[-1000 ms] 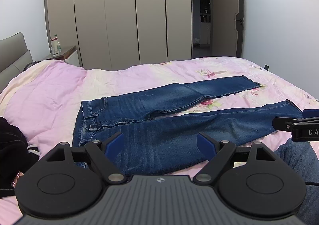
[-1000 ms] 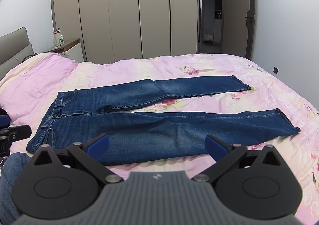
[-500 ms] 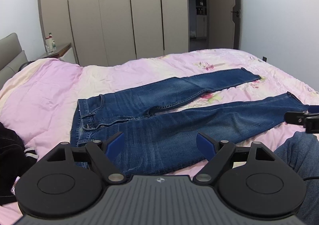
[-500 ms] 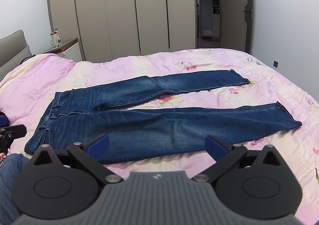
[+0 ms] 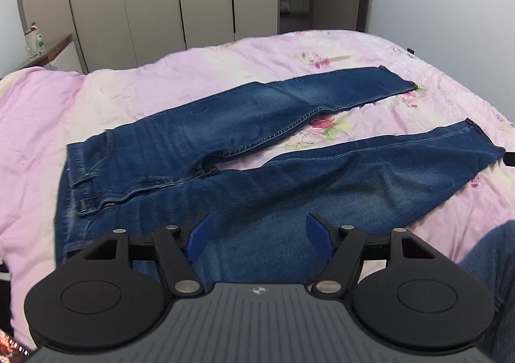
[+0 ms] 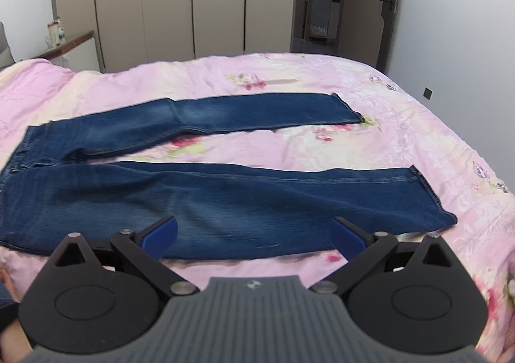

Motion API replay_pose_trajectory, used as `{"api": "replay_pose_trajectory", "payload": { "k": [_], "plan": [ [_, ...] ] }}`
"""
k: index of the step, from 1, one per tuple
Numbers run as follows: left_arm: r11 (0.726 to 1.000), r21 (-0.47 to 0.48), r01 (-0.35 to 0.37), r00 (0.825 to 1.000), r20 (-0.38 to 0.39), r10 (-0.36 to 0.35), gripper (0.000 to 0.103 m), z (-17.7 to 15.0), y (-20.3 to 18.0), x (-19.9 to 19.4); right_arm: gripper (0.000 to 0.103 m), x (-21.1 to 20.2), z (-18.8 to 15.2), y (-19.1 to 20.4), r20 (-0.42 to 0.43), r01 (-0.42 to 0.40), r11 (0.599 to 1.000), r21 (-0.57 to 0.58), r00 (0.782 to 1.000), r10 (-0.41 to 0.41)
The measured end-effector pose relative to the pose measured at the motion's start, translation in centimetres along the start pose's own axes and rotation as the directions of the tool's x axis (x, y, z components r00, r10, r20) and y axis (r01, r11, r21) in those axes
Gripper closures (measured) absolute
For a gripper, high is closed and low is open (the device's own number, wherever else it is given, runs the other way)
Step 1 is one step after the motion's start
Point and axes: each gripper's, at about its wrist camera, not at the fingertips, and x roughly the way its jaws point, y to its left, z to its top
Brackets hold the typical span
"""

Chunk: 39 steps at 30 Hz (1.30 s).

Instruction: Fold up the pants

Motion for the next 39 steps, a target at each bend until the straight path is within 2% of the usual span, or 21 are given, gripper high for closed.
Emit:
{"api": "replay_pose_trajectory", "payload": {
  "k": [2, 7, 8, 11, 14, 17, 22, 23, 25, 26, 27, 29, 30, 31, 32, 36, 39],
  "plan": [
    [1.0, 0.01, 0.014, 1.0, -0.008, -0.014, 0.027, 1.2, -0.7, 2.2, 0.024, 2.0, 0.6, -2.8, -0.032, 0.019, 1.0, 0.001, 0.999, -0.019],
    [0.998, 0.044, 0.048, 0.997, -0.056, -0.045, 0.03, 4.0, -2.6, 9.5, 0.035, 8.2, 1.7, -11.5, -0.102, 0.073, 0.997, -0.004, 0.992, -0.073],
    [0.997, 0.061, 0.056, 0.996, -0.072, -0.051, 0.03, 4.5, -3.1, 11.2, 0.04, 9.4, 1.8, -13.3, -0.112, 0.086, 0.996, -0.013, 0.99, -0.087],
    [0.989, 0.132, 0.071, 0.992, -0.115, -0.056, 0.03, 5.4, -4.5, 15.0, 0.045, 13.6, 2.5, -18.6, -0.149, 0.13, 0.991, -0.031, 0.98, -0.133],
    [0.966, 0.25, 0.06, 0.987, -0.158, -0.02, 0.03, 6.0, -6.2, 18.3, 0.048, 17.7, 3.9, -23.6, -0.185, 0.167, 0.985, -0.037, 0.968, -0.171],
    [0.951, 0.302, 0.068, 0.979, -0.203, -0.006, 0.03, 6.3, -7.0, 20.3, 0.054, 21.5, 5.4, -26.9, -0.214, 0.179, 0.979, -0.095, 0.957, -0.196],
    [0.952, 0.296, 0.083, 0.967, -0.253, -0.006, 0.031, 6.9, -7.2, 22.2, 0.065, 26.8, 6.9, -30.3, -0.257, 0.156, 0.978, -0.136, 0.948, -0.187],
    [0.953, 0.288, 0.089, 0.965, -0.26, -0.011, 0.037, 7.0, -7.1, 22.5, 0.07, 27.6, 7.1, -30.9, -0.265, 0.147, 0.981, -0.125, 0.948, -0.176],
    [0.956, 0.277, 0.1, 0.96, -0.278, -0.02, 0.044, 7.3, -7.2, 23.2, 0.072, 29.0, 7.5, -31.9, -0.291, 0.121, 0.989, -0.085, 0.946, -0.141],
    [0.956, 0.273, 0.109, 0.958, -0.286, -0.027, 0.051, 7.3, -7.3, 23.4, 0.074, 29.7, 7.5, -32.2, -0.308, 0.102, 0.993, -0.067, 0.944, -0.118],
    [0.955, 0.273, 0.117, 0.957, -0.29, -0.035, 0.058, 7.2, -7.4, 23.5, 0.084, 30.3, 7.5, -32.5, -0.327, 0.084, 0.995, -0.049, 0.94, -0.096],
    [0.951, 0.283, 0.127, 0.958, -0.283, -0.044, 0.069, 7.1, -7.6, 23.4, 0.093, 30.7, 7.3, -32.5, -0.34, 0.057, 0.998, -0.033, 0.938, -0.065],
    [0.949, 0.288, 0.129, 0.96, -0.278, -0.046, 0.077, 7.0, -7.8, 23.4, 0.1, 30.6, 7.3, -32.4, -0.336, 0.062, 0.997, -0.038, 0.939, -0.072],
    [0.948, 0.289, 0.133, 0.96, -0.274, -0.052, 0.084, 6.8, -7.9, 23.4, 0.1, 30.4, 7.3, -32.3, -0.329, 0.071, 0.997, -0.041, 0.941, -0.081],
    [0.949, 0.289, 0.127, 0.962, -0.268, -0.047, 0.103, 6.8, -8.0, 23.4, 0.101, 30.0, 7.4, -32.4, -0.311, 0.079, 0.996, -0.034, 0.946, -0.086],
    [0.966, 0.254, 0.034, 0.977, -0.211, 0.021, 0.103, 7.1, -7.7, 23.6, 0.102, 28.3, 9.0, -32.9, -0.2, 0.148, 0.989, 0.022, 0.97, -0.14],
    [0.981, 0.192, 0.014, 0.976, -0.214, 0.028, 0.103, 7.6, -6.7, 24.1, 0.103, 29.4, 10.4, -32.3, -0.169, 0.194, 0.981, 0.002, 0.967, -0.19]
  ]
}}
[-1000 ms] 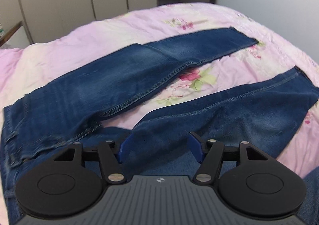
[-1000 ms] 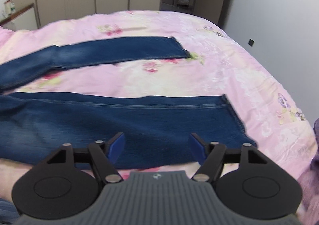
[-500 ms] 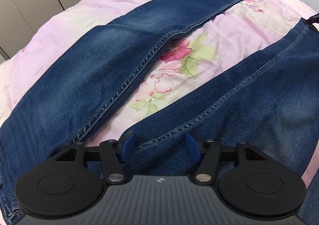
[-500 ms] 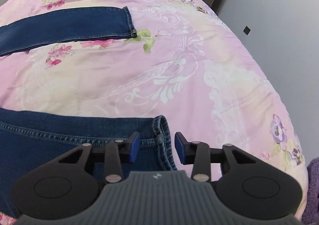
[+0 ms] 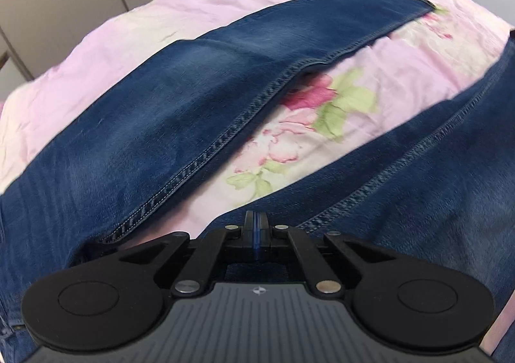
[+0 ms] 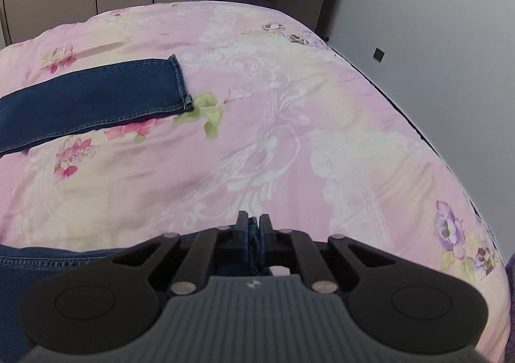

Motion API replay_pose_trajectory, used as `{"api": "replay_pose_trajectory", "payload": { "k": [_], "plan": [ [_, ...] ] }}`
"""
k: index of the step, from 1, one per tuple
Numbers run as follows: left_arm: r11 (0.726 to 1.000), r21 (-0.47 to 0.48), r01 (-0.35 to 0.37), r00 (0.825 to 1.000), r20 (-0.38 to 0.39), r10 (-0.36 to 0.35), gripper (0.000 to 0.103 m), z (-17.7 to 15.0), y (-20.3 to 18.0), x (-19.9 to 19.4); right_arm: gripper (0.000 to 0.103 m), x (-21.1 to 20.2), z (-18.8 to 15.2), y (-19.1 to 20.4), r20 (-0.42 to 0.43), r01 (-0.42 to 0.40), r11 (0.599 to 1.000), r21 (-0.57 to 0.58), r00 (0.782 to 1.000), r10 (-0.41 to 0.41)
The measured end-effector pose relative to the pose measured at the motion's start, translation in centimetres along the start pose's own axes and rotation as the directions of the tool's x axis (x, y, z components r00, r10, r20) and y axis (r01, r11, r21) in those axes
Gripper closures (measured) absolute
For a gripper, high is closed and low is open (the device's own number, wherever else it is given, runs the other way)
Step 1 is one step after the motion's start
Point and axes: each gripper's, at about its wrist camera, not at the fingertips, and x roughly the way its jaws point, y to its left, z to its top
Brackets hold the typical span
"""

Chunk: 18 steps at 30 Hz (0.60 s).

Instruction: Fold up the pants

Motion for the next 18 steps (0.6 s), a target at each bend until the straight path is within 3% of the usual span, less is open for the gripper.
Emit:
{"api": "replay_pose_trajectory", "payload": {
  "k": [4, 7, 10, 12, 13, 15, 18],
  "plan": [
    [0.998, -0.062, -0.002, 1.0, 0.019, 0.003, 0.103, 0.1, 1.2, -0.6, 0.103, 3.4, 1.1, 1.0, -0.044, 0.051, 0.998, 0.02, 0.998, -0.05],
    [0.996, -0.076, 0.039, 0.999, 0.024, -0.038, 0.102, 0.1, 1.8, -1.4, 0.102, 6.0, 0.8, 1.7, -0.09, 0.079, 0.997, 0.021, 0.993, -0.077],
    [0.991, -0.067, 0.116, 0.993, 0.037, -0.114, 0.091, 0.2, 1.6, -2.2, 0.103, 7.0, 0.4, 2.0, -0.11, 0.094, 0.995, 0.02, 0.99, -0.091],
    [0.985, -0.037, 0.168, 0.985, 0.042, -0.167, 0.072, 0.2, 0.9, -2.5, 0.1, 6.4, 0.5, 1.7, -0.098, 0.104, 0.994, 0.014, 0.99, -0.102],
    [0.981, -0.021, 0.193, 0.981, 0.04, -0.192, 0.067, 0.2, 0.5, -2.5, 0.095, 5.9, 0.7, 1.6, -0.097, 0.1, 0.995, 0.006, 0.99, -0.099],
    [0.972, 0.028, 0.232, 0.972, 0.04, -0.233, 0.054, 0.1, -0.7, -2.4, 0.069, 4.3, 0.7, 1.6, -0.081, 0.089, 0.996, -0.016, 0.993, -0.091],
    [0.972, 0.121, 0.2, 0.979, 0.024, -0.204, 0.048, -0.4, -2.9, -1.7, 0.069, 1.0, 0.2, 2.8, -0.053, 0.035, 0.998, -0.054, 0.998, -0.037]
  ]
}}
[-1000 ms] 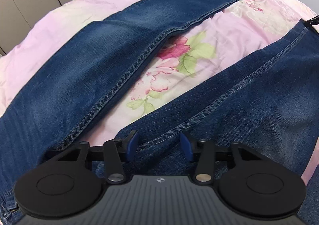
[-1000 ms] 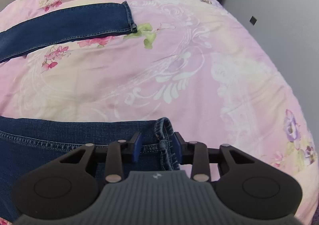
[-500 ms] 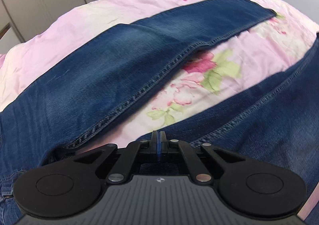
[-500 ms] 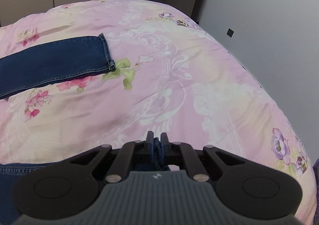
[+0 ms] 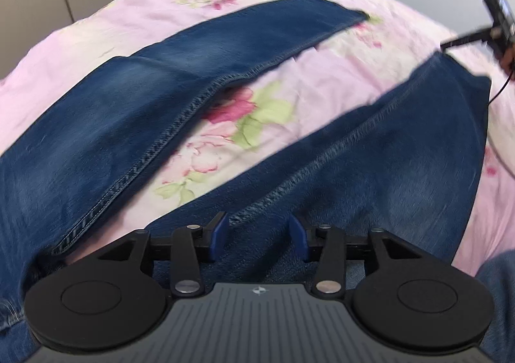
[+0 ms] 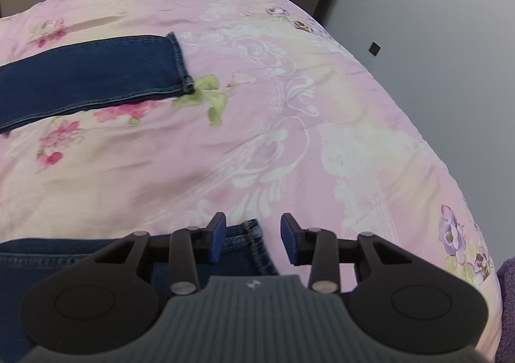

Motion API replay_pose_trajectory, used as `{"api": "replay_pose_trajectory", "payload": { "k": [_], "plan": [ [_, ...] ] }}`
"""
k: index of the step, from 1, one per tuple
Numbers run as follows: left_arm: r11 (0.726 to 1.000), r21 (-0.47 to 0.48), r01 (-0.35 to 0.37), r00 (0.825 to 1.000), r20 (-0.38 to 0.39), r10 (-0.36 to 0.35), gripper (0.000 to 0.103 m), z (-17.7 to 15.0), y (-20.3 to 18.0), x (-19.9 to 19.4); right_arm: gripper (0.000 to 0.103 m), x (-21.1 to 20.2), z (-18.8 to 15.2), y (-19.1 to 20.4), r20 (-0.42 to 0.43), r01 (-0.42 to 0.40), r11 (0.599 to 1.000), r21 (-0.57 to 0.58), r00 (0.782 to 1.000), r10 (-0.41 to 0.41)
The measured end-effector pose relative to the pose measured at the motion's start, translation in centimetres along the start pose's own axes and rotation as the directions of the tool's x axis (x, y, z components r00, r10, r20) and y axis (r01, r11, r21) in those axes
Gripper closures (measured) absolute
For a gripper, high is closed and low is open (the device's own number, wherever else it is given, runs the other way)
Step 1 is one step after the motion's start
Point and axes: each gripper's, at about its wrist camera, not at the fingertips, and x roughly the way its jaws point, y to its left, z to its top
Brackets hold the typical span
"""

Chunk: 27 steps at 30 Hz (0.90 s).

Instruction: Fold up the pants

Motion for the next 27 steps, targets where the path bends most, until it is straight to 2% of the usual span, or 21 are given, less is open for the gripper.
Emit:
{"api": "replay_pose_trajectory", "payload": {
  "k": [2, 4, 6, 10, 13, 17, 20, 23, 27],
  "plan": [
    [0.998, 0.063, -0.028, 1.0, -0.009, 0.029, 0.042, -0.3, -1.1, 0.9, 0.068, -2.1, -0.8, 1.7, 0.009, -0.076, 0.997, -0.027, 0.997, 0.077],
    [0.991, 0.109, -0.073, 0.997, -0.001, 0.073, 0.041, -0.5, -1.8, 2.0, 0.063, -3.8, -1.9, 4.3, -0.001, -0.153, 0.986, -0.069, 0.988, 0.153],
    [0.988, 0.116, -0.101, 0.995, 0.009, 0.101, 0.061, -0.3, -2.1, 2.5, 0.062, -4.8, -3.2, 7.1, -0.026, -0.22, 0.969, -0.11, 0.975, 0.219],
    [0.987, 0.09, -0.134, 0.991, 0.005, 0.134, 0.067, 1.0, -2.6, 4.1, 0.064, -4.7, -4.8, 12.6, -0.083, -0.328, 0.933, -0.145, 0.944, 0.319],
    [0.985, 0.074, -0.153, 0.988, -0.001, 0.154, 0.067, 1.3, -2.8, 5.0, 0.061, -3.4, -5.0, 15.7, -0.072, -0.301, 0.94, -0.161, 0.954, 0.293],
    [0.989, 0.043, -0.143, 0.99, 0.0, 0.144, 0.065, 1.3, -2.3, 3.5, 0.059, -1.9, -4.0, 16.3, -0.076, -0.278, 0.957, -0.082, 0.959, 0.272],
    [0.984, 0.076, -0.16, 0.987, 0.022, 0.158, 0.064, 0.9, -2.2, 0.9, 0.059, -3.3, -3.9, 15.5, -0.069, -0.277, 0.957, -0.082, 0.96, 0.272],
    [0.987, 0.08, -0.141, 0.99, 0.029, 0.139, 0.062, -0.5, -1.7, -2.1, 0.059, -5.3, -4.4, 13.5, -0.056, -0.263, 0.962, -0.077, 0.964, 0.259],
    [0.981, 0.112, -0.157, 0.987, -0.014, 0.159, 0.061, -3.3, -1.1, -4.9, 0.059, -8.0, -5.9, 10.1, -0.036, -0.218, 0.975, -0.046, 0.976, 0.217]
  ]
}}
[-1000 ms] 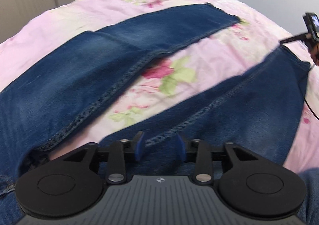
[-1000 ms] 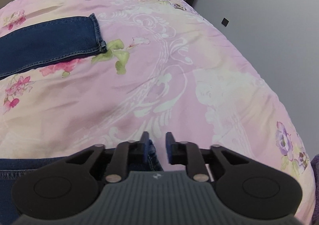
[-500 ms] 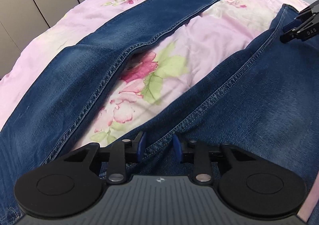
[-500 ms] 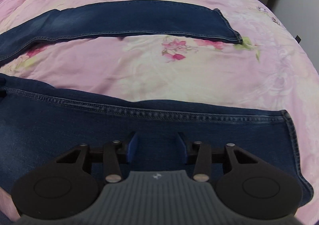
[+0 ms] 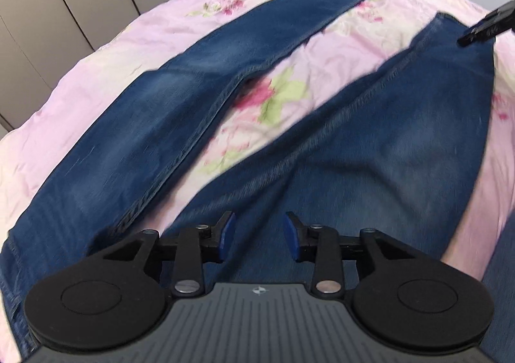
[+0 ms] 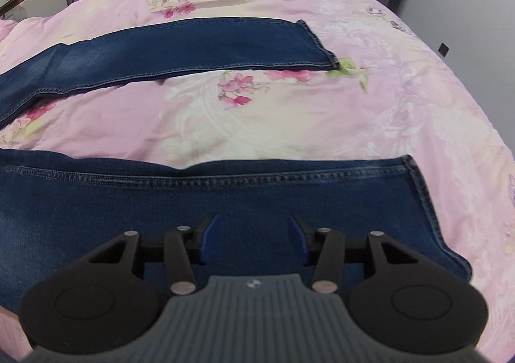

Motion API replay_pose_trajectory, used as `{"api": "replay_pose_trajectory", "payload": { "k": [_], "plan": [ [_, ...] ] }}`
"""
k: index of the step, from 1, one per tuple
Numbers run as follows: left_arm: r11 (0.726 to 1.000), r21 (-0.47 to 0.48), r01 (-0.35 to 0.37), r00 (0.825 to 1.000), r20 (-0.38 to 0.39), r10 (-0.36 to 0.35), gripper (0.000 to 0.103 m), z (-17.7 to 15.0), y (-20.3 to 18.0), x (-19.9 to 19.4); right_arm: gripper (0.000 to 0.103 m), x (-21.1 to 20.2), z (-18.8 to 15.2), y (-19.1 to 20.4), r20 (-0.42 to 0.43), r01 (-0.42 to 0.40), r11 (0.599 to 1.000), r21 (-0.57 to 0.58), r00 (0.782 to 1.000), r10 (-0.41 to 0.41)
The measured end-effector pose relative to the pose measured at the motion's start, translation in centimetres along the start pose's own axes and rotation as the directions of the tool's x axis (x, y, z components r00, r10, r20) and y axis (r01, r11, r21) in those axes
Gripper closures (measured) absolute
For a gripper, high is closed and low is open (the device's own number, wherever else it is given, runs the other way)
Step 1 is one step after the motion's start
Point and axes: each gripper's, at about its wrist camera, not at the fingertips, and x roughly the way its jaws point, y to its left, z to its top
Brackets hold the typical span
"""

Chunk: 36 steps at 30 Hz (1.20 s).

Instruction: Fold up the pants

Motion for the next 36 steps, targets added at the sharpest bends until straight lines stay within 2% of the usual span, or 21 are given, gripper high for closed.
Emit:
{"api": "replay_pose_trajectory", "payload": {
  "k": [3, 6, 9, 11, 14, 16, 18, 20, 23, 25, 27, 29, 32, 33, 36],
  "plan": [
    [0.999, 0.0, -0.038, 0.998, -0.048, 0.038, 0.061, -2.5, 0.8, -0.8, 0.059, -1.5, -2.2, -2.5, -0.006, 0.047, 0.998, 0.041, 0.999, -0.046],
    [0.997, -0.04, -0.067, 0.994, -0.094, 0.063, 0.061, -4.5, 2.5, -1.1, 0.06, -0.7, -4.6, -5.0, -0.041, 0.137, 0.99, 0.043, 0.99, -0.135],
    [0.99, -0.115, -0.083, 0.988, -0.139, 0.066, 0.061, -6.0, 5.0, -1.5, 0.061, 1.0, -6.1, -8.1, -0.079, 0.171, 0.978, 0.117, 0.984, -0.163],
    [0.982, -0.158, -0.102, 0.984, -0.161, 0.076, 0.061, -7.1, 6.6, -2.1, 0.062, 1.8, -6.4, -9.3, -0.082, 0.152, 0.976, 0.158, 0.987, -0.14],
    [0.978, -0.183, -0.101, 0.98, -0.187, 0.066, 0.061, -8.6, 8.6, -3.7, 0.063, 2.0, -5.8, -9.4, -0.099, 0.184, 0.973, 0.139, 0.98, -0.171],
    [0.985, -0.151, -0.08, 0.979, -0.198, 0.049, 0.056, -9.4, 9.3, -4.9, 0.063, 1.5, -5.2, -8.7, -0.108, 0.207, 0.975, 0.087, 0.974, -0.197],
    [0.996, -0.086, -0.035, 0.977, -0.211, 0.016, 0.043, -10.3, 9.4, -6.0, 0.061, 0.5, -4.7, -7.8, -0.094, 0.206, 0.979, 0.008, 0.974, -0.204],
    [1.0, -0.024, 0.01, 0.969, -0.247, -0.016, 0.039, -11.3, 9.3, -6.7, 0.057, -0.6, -4.8, -6.7, -0.08, 0.181, 0.981, -0.07, 0.979, -0.187],
    [0.995, 0.067, 0.08, 0.948, -0.315, -0.055, 0.039, -13.0, 8.6, -7.0, 0.056, -1.8, -5.7, -5.0, -0.088, 0.158, 0.969, -0.188, 0.98, -0.177],
    [0.987, 0.109, 0.122, 0.928, -0.366, -0.074, 0.035, -13.8, 7.9, -6.7, 0.056, -2.2, -6.7, -3.9, -0.094, 0.165, 0.95, -0.267, 0.976, -0.196],
    [0.977, 0.149, 0.153, 0.908, -0.412, -0.079, 0.025, -14.7, 6.8, -6.3, 0.054, -2.2, -7.8, -2.9, -0.099, 0.169, 0.922, -0.348, 0.972, -0.215],
    [0.965, 0.217, 0.15, 0.898, -0.438, -0.041, 0.024, -15.5, 5.5, -5.5, 0.051, -1.9, -8.9, -1.9, -0.1, 0.181, 0.885, -0.429, 0.964, -0.246],
    [0.946, 0.294, 0.135, 0.874, -0.485, 0.026, 0.024, -16.4, 3.7, -3.7, 0.047, -1.2, -10.6, -0.3, -0.071, 0.212, 0.801, -0.56, 0.951, -0.301],
    [0.939, 0.319, 0.126, 0.872, -0.488, 0.049, 0.022, -16.7, 3.2, -3.2, 0.043, -1.0, -11.0, 0.0, -0.05, 0.226, 0.772, -0.594, 0.948, -0.315],
    [0.919, 0.38, 0.104, 0.868, -0.486, 0.102, 0.016, -17.0, 1.8, -2.6, 0.042, -0.4, -11.8, 0.4, 0.012, 0.271, 0.698, -0.663, 0.936, -0.352]
  ]
}}
